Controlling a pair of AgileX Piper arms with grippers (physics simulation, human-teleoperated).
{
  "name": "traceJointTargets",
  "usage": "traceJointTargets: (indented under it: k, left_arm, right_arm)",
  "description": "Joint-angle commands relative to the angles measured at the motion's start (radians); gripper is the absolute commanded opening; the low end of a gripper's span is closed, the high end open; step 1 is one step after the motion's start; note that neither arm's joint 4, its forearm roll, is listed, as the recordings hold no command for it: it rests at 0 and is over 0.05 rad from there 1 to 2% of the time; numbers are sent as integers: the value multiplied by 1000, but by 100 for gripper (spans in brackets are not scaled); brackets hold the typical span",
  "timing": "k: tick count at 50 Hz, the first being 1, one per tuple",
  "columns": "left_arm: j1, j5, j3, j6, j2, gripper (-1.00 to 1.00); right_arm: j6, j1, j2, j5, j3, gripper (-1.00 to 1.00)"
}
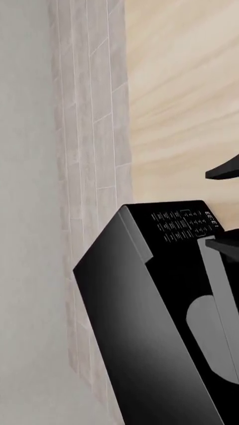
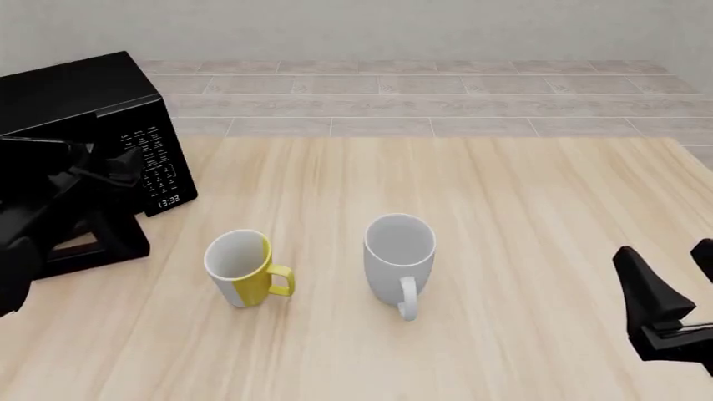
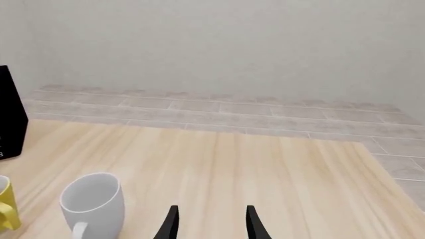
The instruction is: Close the microwave.
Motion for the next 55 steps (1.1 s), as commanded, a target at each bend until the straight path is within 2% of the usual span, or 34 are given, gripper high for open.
traceJointTargets:
  k: [1,14,19,34,44,55]
  left_arm:
    - [35,6,-20,46,82,100]
    - [40,5,-48,55,116,100]
    - [39,6,-64,61,137,100]
    - [45,24,-96,65,164,100]
    - [41,54,-118,51,170,100]
    - [35,92,-152,63,174,100]
  right_arm:
    - [0,-5,30,-25,0,100]
    - [-1,-1,55,-47,0,100]
    - [2,1,33,-28,0,100]
    - [9,6,189,-176,0,100]
    - [13,12,241,-225,0,100]
    - [18,11,194,-184,0,100]
